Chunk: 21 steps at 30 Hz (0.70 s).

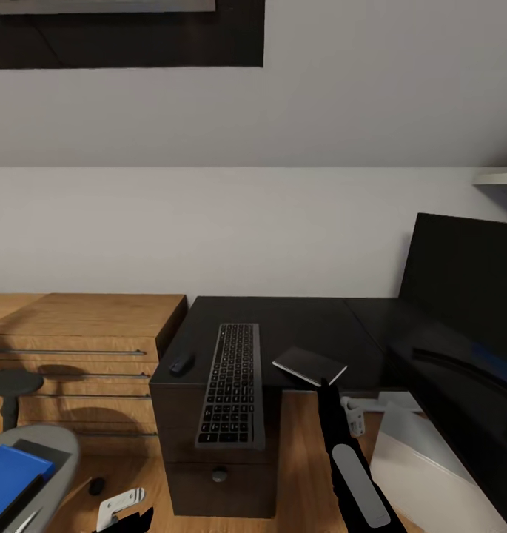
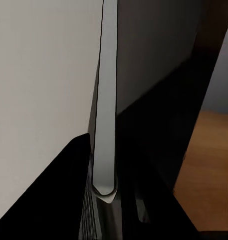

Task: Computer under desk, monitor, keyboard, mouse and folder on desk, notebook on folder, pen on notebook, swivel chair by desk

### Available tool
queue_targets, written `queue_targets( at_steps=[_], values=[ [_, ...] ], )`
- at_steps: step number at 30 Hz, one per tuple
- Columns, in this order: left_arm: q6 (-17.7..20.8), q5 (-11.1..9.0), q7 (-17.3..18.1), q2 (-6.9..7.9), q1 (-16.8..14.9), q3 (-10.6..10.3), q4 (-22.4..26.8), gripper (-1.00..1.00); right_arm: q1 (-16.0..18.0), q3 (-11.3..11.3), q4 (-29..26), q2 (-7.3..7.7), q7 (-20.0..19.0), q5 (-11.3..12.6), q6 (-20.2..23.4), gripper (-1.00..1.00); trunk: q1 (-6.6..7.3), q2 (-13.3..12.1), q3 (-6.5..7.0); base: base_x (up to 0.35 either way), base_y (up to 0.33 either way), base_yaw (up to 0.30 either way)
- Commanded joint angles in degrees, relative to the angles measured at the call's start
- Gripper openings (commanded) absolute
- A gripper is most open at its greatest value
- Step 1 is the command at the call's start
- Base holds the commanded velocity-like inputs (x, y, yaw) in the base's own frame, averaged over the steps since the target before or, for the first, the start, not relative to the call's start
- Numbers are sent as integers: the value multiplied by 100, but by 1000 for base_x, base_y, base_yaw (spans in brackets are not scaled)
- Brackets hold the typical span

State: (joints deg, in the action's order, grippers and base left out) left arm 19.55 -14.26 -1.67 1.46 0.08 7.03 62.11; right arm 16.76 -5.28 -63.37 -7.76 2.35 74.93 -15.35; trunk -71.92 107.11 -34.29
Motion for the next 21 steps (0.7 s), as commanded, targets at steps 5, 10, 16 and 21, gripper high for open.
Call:
queue_targets(
  at_steps=[5,10,16,21],
  values=[
    [32,-59,-18,-4,1,-2,12,100,3,-17,0,2,3,83,-38,-100,2,3,-6,-151,63,0],
    [32,-59,-18,-4,1,0,12,100,3,-17,0,2,3,83,-35,-100,2,3,-6,-27,11,0],
    [32,-59,-18,3,1,0,12,100,3,-17,0,2,3,83,-32,-100,2,3,-6,-3,1,0],
    [32,-59,-18,-3,1,-3,12,100,3,-17,0,2,3,83,-32,-100,2,3,-6,-12,0,0]
  ],
)
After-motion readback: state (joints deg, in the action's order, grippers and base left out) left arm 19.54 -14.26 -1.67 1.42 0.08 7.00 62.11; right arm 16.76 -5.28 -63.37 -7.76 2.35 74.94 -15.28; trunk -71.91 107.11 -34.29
